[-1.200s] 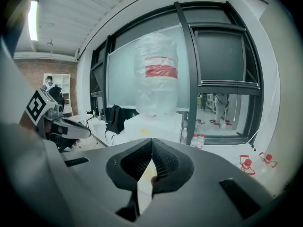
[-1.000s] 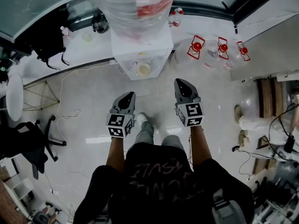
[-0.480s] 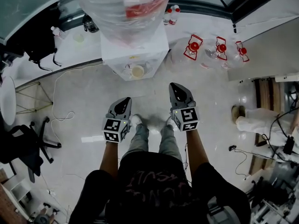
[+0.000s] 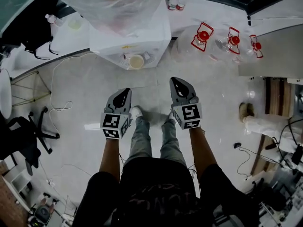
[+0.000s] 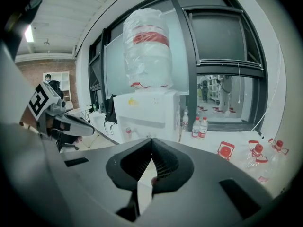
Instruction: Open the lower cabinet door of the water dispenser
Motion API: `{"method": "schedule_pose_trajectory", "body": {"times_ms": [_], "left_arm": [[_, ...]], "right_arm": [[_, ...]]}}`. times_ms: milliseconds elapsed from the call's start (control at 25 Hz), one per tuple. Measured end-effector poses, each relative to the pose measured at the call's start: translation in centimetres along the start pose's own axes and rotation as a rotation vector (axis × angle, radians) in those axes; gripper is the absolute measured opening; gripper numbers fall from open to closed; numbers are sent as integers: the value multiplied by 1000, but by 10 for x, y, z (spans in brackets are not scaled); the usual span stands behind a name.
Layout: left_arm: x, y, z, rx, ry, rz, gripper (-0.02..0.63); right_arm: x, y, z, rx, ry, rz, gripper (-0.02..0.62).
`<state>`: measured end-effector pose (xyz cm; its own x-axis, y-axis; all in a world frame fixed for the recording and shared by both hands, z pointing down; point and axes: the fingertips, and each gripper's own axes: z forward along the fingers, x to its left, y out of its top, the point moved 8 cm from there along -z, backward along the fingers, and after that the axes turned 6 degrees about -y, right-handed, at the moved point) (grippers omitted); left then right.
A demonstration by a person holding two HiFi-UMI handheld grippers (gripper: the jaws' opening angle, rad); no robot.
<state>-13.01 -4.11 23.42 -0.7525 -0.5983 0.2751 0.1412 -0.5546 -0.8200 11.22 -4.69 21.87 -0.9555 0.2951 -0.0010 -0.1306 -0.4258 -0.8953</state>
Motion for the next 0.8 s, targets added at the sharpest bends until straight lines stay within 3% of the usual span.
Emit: {"method": "schedule_pose_trajectory", "body": {"times_ms": [800], "left_arm": [[21,-89,87,9,79,-46,18]], "right_arm": [[-48,-109,60,65,-2,107,14]]}}
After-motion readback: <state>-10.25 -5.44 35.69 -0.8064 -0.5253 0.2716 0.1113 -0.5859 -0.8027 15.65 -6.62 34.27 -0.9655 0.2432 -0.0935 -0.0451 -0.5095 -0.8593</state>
